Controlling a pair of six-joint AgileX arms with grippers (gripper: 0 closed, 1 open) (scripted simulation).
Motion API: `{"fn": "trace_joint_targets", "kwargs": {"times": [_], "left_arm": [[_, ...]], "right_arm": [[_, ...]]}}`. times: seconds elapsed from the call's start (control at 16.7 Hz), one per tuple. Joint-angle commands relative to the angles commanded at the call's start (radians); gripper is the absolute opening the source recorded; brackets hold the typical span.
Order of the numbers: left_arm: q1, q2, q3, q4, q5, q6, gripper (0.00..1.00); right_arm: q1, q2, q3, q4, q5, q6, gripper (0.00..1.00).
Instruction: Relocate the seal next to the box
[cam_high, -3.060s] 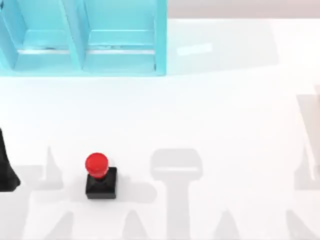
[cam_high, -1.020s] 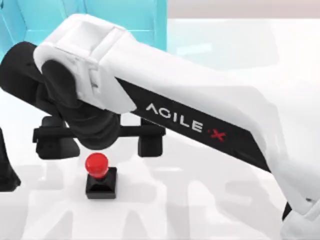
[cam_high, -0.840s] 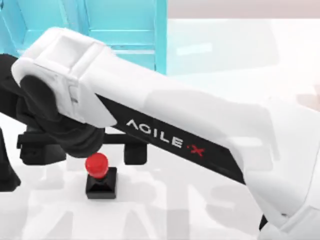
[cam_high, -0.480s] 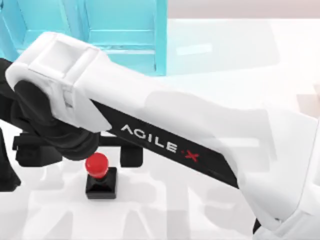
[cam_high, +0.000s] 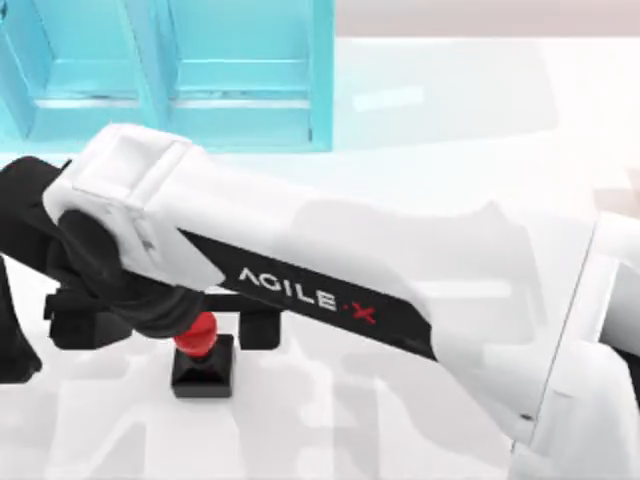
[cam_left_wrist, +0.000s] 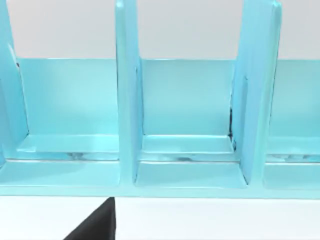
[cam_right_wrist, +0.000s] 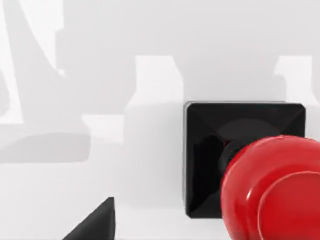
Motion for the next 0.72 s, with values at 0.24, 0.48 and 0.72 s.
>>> {"fn": "trace_joint_targets", "kwargs": {"times": [0.24, 0.48, 0.72], "left_arm": [[0.0, 0.0, 0.0, 0.0, 0.0, 0.0, 1.0], [0.0, 0.0, 0.0, 0.0, 0.0, 0.0, 1.0], [0.0, 0.0, 0.0, 0.0, 0.0, 0.0, 1.0]], "right_arm": [[-0.019, 0.001, -0.156, 0.16, -0.002, -0.019, 1.0], [-0.021, 0.002, -0.174, 0.178, -0.003, -0.022, 1.0], [-0.021, 0.002, -0.174, 0.178, -0.003, -0.022, 0.77]]}}
